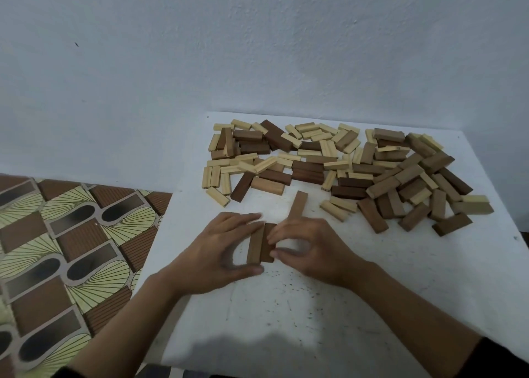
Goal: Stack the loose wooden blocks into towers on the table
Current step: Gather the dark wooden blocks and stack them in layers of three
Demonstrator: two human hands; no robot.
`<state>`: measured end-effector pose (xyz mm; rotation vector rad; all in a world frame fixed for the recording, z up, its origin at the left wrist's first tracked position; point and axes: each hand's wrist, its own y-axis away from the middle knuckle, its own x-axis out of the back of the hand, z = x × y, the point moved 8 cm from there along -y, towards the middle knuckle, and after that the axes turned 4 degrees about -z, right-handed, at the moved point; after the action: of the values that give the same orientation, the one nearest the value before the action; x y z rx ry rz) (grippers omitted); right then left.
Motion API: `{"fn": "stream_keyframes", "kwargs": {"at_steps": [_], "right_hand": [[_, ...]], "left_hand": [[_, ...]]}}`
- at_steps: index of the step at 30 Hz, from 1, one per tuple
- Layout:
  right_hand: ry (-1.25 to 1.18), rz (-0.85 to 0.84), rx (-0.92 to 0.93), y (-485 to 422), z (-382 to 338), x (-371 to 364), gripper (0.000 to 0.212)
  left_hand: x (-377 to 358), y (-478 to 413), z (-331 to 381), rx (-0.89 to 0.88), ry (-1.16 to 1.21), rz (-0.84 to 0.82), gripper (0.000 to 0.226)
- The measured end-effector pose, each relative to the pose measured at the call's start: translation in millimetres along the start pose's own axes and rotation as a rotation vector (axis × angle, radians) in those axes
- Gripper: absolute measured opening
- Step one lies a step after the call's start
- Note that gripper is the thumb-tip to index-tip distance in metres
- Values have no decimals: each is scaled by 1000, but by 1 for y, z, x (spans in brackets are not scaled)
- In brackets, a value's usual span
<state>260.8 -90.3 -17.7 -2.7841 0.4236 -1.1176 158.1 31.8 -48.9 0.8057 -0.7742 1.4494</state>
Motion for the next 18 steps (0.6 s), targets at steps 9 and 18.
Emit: {"fn": "stream_keyframes", "kwargs": {"at_steps": [9, 18], "right_hand": [[509, 122, -191, -45, 30, 10, 44], [679, 188, -160, -40, 30, 6, 27]], "left_hand": [[-3, -7, -2, 53, 44, 15, 74], [-5, -14, -2, 68, 43, -36, 76]]}}
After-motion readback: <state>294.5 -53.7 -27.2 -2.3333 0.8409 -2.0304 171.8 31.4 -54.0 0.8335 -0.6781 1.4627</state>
